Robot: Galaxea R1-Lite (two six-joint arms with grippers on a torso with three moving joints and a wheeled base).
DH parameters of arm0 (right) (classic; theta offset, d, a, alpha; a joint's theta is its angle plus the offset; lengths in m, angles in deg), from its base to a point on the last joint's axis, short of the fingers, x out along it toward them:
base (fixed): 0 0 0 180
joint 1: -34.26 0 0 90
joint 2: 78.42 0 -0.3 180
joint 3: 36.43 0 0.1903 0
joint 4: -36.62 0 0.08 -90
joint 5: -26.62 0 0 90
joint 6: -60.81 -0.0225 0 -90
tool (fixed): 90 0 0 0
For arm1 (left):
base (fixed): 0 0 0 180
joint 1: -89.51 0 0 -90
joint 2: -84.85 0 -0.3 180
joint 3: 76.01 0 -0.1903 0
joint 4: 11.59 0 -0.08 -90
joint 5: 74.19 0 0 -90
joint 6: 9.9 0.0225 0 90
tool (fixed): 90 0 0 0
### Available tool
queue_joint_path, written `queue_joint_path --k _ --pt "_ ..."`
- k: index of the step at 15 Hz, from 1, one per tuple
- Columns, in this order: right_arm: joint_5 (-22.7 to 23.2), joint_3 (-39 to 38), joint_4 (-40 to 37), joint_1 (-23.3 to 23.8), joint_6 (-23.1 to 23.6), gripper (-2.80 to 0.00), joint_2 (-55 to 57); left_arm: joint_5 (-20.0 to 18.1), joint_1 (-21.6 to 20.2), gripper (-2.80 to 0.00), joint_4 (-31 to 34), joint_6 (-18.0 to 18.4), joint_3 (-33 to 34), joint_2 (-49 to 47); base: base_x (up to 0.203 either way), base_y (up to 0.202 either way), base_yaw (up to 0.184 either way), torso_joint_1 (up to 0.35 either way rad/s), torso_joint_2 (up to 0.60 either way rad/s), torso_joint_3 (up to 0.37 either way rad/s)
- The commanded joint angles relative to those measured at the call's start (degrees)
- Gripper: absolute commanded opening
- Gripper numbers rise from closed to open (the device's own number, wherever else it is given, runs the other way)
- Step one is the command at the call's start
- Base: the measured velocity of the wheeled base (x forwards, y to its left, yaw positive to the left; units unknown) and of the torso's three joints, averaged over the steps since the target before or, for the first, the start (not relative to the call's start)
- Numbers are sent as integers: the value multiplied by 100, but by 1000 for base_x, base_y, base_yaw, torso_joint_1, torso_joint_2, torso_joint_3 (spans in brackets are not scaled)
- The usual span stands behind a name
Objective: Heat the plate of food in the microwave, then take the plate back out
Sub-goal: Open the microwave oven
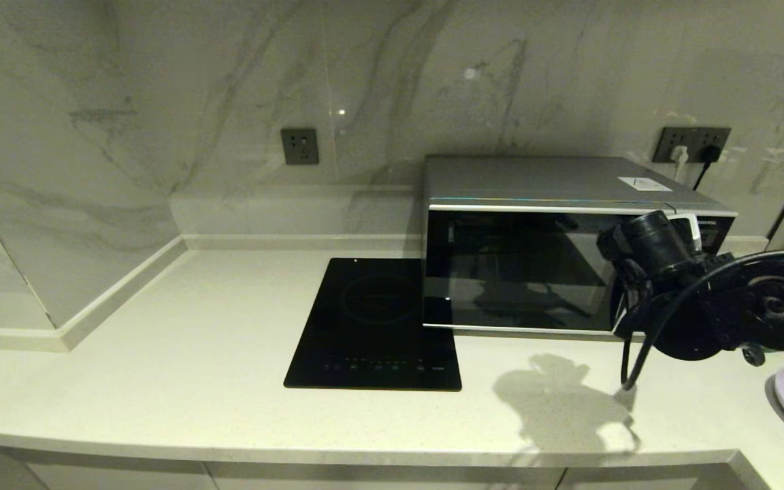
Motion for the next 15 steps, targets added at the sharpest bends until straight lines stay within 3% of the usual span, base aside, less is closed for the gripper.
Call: queue_joint_path --k 1,5,7,13,15 --pt "-41 262 -16 -17 -582 0 482 4 0 -280 -5 -6 1 0 0 0 0 0 0 0" --pt "-264 594 -41 -17 -1475 0 1034 4 0 -280 -5 -6 1 0 0 0 0 0 0 0" --pt "-311 810 -51 27 -1705 0 1275 5 0 -280 -5 -6 1 0 0 0 0 0 0 0" --pt "-138 1336 -60 517 -1750 0 1764 12 0 -280 -5 -6 1 0 0 0 0 0 0 0" --pt "101 1441 -579 653 -1686 0 1737 4 0 -280 -5 -6 1 0 0 0 0 0 0 0"
